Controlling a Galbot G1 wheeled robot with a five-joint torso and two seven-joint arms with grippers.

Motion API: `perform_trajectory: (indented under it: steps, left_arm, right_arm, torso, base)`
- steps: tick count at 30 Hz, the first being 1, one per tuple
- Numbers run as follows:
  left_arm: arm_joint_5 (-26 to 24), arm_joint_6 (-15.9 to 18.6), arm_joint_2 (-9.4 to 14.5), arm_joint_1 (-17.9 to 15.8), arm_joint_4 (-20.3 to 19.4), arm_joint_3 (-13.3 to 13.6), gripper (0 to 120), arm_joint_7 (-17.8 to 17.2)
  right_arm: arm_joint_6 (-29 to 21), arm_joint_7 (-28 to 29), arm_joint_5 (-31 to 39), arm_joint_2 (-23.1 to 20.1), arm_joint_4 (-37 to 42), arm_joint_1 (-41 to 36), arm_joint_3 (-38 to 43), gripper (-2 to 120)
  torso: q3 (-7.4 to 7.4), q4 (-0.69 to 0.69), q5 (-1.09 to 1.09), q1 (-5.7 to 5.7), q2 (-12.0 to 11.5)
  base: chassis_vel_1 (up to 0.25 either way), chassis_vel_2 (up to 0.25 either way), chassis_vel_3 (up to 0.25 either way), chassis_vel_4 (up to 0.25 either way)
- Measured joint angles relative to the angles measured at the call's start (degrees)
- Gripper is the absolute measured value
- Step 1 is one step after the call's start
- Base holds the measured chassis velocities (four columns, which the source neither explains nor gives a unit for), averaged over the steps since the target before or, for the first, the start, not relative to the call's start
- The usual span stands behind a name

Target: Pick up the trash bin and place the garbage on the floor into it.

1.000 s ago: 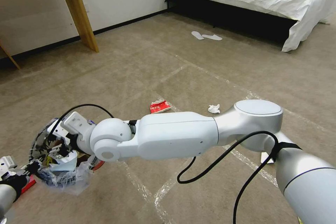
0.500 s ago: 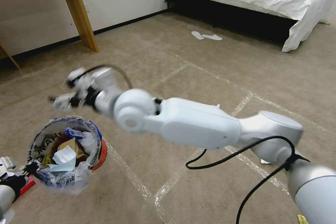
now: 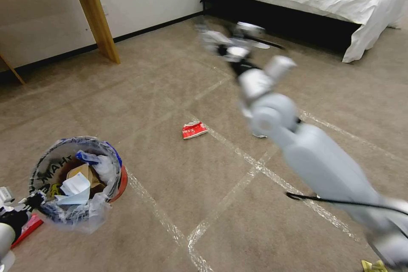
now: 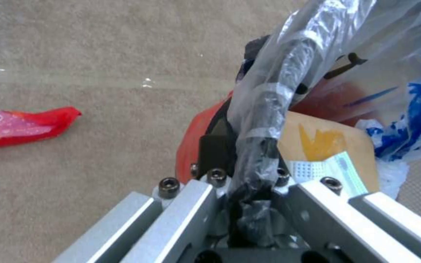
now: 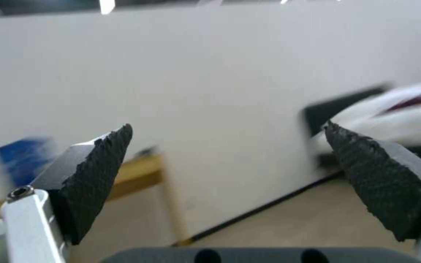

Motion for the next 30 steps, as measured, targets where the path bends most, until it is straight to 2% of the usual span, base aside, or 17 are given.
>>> perform_trajectory:
  steps: [1,2,4,7,8,9,11,15,17,22,30]
  left_arm:
    - [0.11,-0.02,-0.06,0.01,-0.09,0.0,0,0.07]
    - [0.11,-0.02,-0.06,0.01,-0.09,0.0,0,0.07]
    - [0.39,-0.08,-0.46,-0.07,-0.19,0.11,0,0.17]
    - [0.58,-0.1,-0.63,-0.08,-0.19,0.23,0,0.24]
    - [1.01,-0.23,-0.8,-0.06,-0.17,0.47,0,0.51]
    - [1.01,-0.23,-0.8,-0.06,-0.17,0.47,0,0.51]
    - [1.38,-0.33,-1.21,-0.28,0.01,0.73,0,0.65]
    - [1.91,-0.56,-1.66,-0.58,0.22,0.87,0,0.73]
    - [2.58,-0.76,-2.1,-0.69,0.38,1.15,0,1.01]
    - [2.89,-0.87,-2.11,-0.92,0.42,1.13,0,1.3]
    - [2.9,-0.87,-2.02,-1.05,0.18,1.26,0,1.3]
  right_arm:
    - [0.57,-0.37,-2.09,-0.42,0.83,-3.71,4.58,100]
    - [0.57,-0.37,-2.09,-0.42,0.83,-3.71,4.58,100]
    - [2.37,-1.8,-7.91,-0.04,2.93,-12.99,13.65,100]
    - [3.27,-2.32,-9.8,0.51,3.81,-17.07,17.0,100]
    - [4.17,-3.01,-11.3,1.37,5.57,-22.6,21.2,100]
    - [4.17,-3.01,-11.3,1.37,5.57,-22.6,21.2,100]
    - [6.44,-4.24,-16.57,2.57,7.76,-30.0,25.61,100]
    - [6.61,-3.78,-21.09,3.62,9.35,-34.43,27.74,100]
    - [5.8,-2.01,-25.32,5.29,12.47,-41.11,29.85,100]
    - [5.48,-0.84,-28.81,7.56,14.48,-45.34,31.02,100]
    - [5.47,0.25,-34.16,10.87,11.92,-45.25,27.58,100]
  torso:
    - [0.0,0.02,0.0,0.0,0.0]
    - [0.0,0.02,0.0,0.0,0.0]
    - [0.0,0.03,-0.01,0.0,0.0]
    - [-0.01,0.0,0.01,-0.01,0.0]
    - [-0.01,-0.01,0.01,0.0,0.0]
    - [-0.01,-0.01,0.01,0.0,0.0]
    - [-0.01,0.02,-0.03,0.0,0.0]
    - [-0.01,0.03,-0.03,0.0,0.0]
    - [-0.01,0.01,-0.03,-0.01,0.0]
    - [-0.01,0.01,-0.04,-0.01,0.0]
    - [0.0,0.02,-0.03,0.0,0.0]
  base:
    - [0.0,0.0,0.0,0.0]
    - [0.0,0.0,0.0,0.0]
    - [0.0,0.0,0.0,0.0]
    - [0.0,0.0,0.0,0.0]
    - [0.0,0.0,0.0,0.0]
    - [0.0,0.0,0.0,0.0]
    - [0.0,0.0,0.0,0.0]
    - [0.0,0.0,0.0,0.0]
    - [0.0,0.0,0.0,0.0]
    - [0.0,0.0,0.0,0.0]
    - [0.0,0.0,0.0,0.0]
